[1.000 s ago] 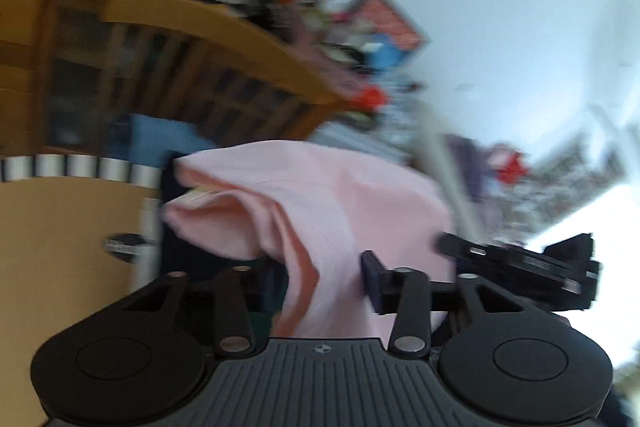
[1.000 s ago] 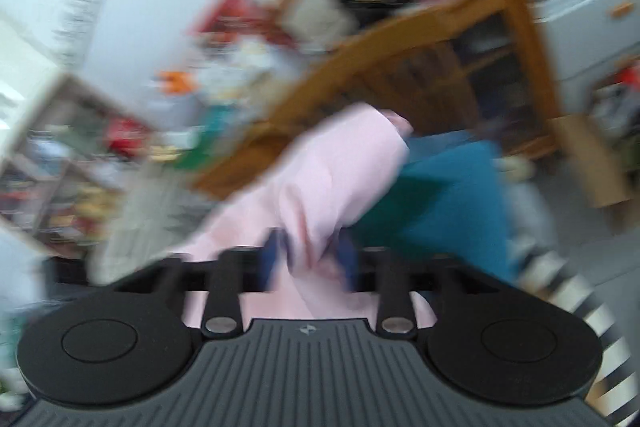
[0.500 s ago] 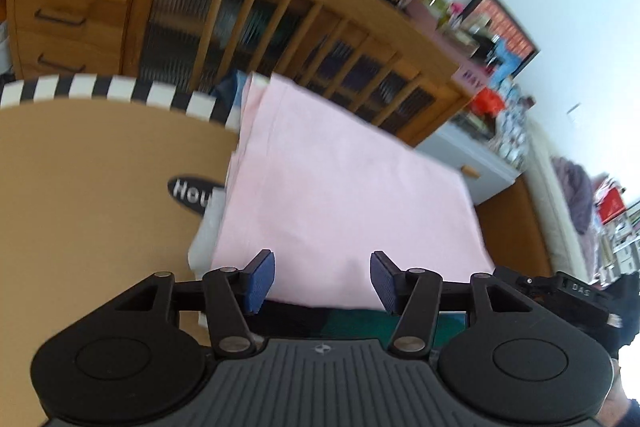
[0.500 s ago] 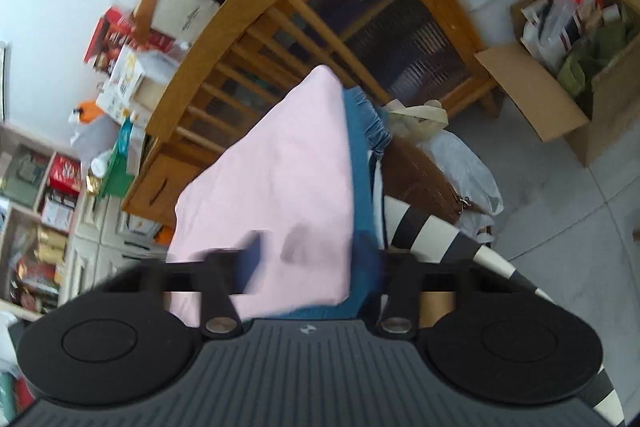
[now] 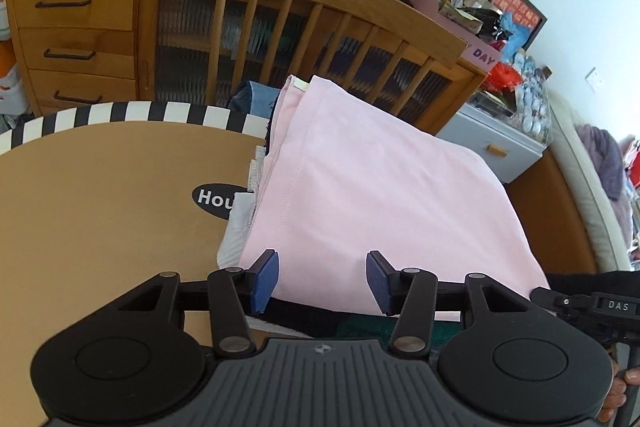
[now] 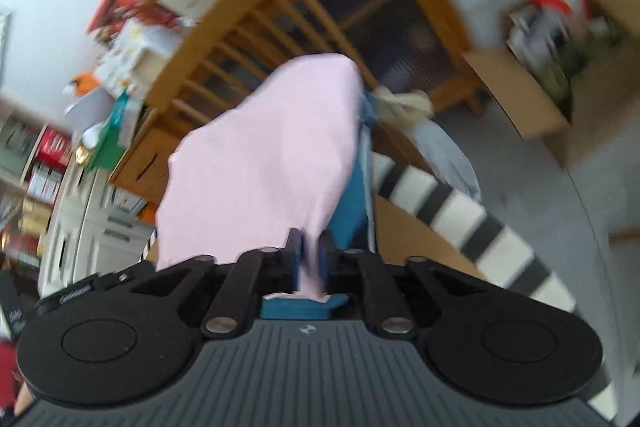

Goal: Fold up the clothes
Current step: 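Carry the pink bundle with both tools and lower it onto the clothes stack, then open both tools and release the pink bundle on the stack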

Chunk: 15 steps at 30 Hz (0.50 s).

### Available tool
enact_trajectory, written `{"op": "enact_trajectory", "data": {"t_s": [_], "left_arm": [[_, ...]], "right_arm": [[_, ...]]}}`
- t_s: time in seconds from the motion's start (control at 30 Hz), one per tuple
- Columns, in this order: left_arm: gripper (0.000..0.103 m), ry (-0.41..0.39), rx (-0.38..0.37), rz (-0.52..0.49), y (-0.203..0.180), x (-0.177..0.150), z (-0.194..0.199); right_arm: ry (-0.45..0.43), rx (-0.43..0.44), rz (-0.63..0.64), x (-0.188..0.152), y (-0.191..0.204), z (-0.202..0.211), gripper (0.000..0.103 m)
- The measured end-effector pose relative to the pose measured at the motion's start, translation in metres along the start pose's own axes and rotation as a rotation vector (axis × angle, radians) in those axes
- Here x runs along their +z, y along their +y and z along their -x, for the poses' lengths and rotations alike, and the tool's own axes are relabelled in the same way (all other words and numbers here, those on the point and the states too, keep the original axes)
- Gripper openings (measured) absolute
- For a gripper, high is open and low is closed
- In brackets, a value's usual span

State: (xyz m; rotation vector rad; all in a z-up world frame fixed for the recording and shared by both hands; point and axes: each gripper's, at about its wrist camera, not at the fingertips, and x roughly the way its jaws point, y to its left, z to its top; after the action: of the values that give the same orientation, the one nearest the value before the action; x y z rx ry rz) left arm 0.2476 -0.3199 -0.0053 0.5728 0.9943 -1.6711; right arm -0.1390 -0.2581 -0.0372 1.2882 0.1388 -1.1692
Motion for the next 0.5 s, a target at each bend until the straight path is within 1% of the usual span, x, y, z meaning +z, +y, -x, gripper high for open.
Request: {"op": "enact_trajectory", "data": {"t_s": [0.07,0.1,0.17,0.2,0.23,0.27,0.3,0.33,0.37,0.4,0.43,0.5], "left_arm": [[0.053,-0.027,0.024,-0.045,-0.007,-0.002,0.008],[0.054,-0.050,0.043,-0.081,-0.012,-0.004,0.013],[0.055,-0.092,0.074,-0.154,-0.028,-0.011,0.020],[0.059,-0.108,0.092,-0.180,-0.036,-0.015,0.023],[0.061,-0.118,0.114,-0.190,-0.045,-0.020,0.025],[0.069,-0.132,0.133,-0.196,-0.054,-0.027,0.028],[0.082,-0.145,0.147,-0.200,-0.062,-0.033,0.031],[0.087,-0.158,0.159,-0.203,-0.070,-0.039,0.035],[0.095,-0.172,0.169,-0.200,-0.076,-0.045,0.040],[0.100,-0.187,0.174,-0.192,-0.081,-0.051,0.045],[0.102,-0.201,0.170,-0.185,-0.083,-0.056,0.051],[0.102,-0.216,0.167,-0.170,-0.085,-0.064,0.060]], "right_arm": [[-0.060,-0.047,0.096,-0.008,0.013,0.011,0.026],[-0.111,-0.088,0.163,-0.013,0.023,0.019,0.032],[-0.231,-0.142,0.309,-0.028,0.047,0.033,0.032],[-0.276,-0.160,0.380,-0.038,0.060,0.037,0.033],[-0.305,-0.182,0.442,-0.050,0.072,0.038,0.044],[-0.318,-0.211,0.497,-0.061,0.084,0.036,0.058],[-0.331,-0.240,0.550,-0.072,0.096,0.035,0.081],[-0.343,-0.271,0.601,-0.084,0.107,0.033,0.085],[-0.356,-0.300,0.648,-0.095,0.117,0.031,0.085],[-0.369,-0.325,0.685,-0.103,0.125,0.029,0.089],[-0.380,-0.342,0.710,-0.110,0.132,0.029,0.093],[-0.384,-0.353,0.728,-0.119,0.142,0.030,0.094]]}}
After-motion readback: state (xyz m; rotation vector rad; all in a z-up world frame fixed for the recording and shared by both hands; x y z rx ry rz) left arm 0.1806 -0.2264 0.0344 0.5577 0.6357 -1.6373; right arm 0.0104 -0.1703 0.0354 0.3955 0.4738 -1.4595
